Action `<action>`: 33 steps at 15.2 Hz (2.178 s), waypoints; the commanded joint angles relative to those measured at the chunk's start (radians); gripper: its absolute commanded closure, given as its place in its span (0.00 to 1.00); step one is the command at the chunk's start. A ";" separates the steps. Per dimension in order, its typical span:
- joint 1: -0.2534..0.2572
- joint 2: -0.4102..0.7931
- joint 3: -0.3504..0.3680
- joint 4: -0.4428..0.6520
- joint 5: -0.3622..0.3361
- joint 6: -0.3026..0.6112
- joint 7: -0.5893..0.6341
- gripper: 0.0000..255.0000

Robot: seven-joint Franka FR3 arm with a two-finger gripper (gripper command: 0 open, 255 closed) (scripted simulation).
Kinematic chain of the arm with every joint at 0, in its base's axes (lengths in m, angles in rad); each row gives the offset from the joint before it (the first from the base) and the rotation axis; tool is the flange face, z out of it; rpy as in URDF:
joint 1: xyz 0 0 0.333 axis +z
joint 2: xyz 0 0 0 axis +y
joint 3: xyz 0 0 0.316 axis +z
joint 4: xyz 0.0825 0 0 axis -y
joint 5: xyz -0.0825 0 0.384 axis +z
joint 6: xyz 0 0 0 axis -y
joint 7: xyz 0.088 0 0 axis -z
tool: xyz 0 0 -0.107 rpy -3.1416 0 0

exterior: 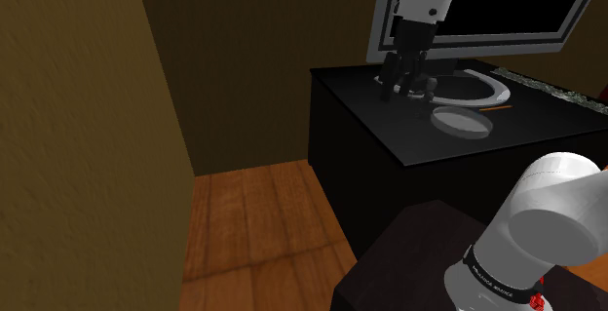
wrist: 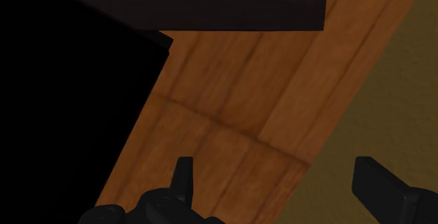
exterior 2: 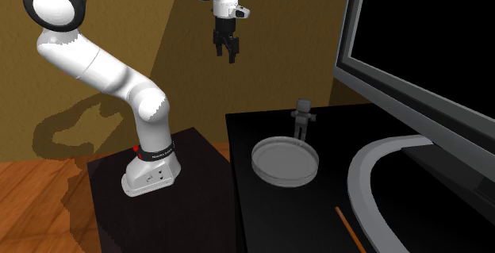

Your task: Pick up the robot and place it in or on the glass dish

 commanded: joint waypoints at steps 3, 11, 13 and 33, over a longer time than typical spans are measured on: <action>-0.011 0.007 -0.042 -0.011 -0.036 0.012 -0.068 0.00; -0.049 0.098 -0.210 -0.002 -0.172 0.084 -0.338 0.00; -0.055 0.135 -0.252 0.015 -0.199 0.107 -0.404 0.00; -0.054 0.593 -0.560 0.254 -0.199 0.347 -0.940 0.00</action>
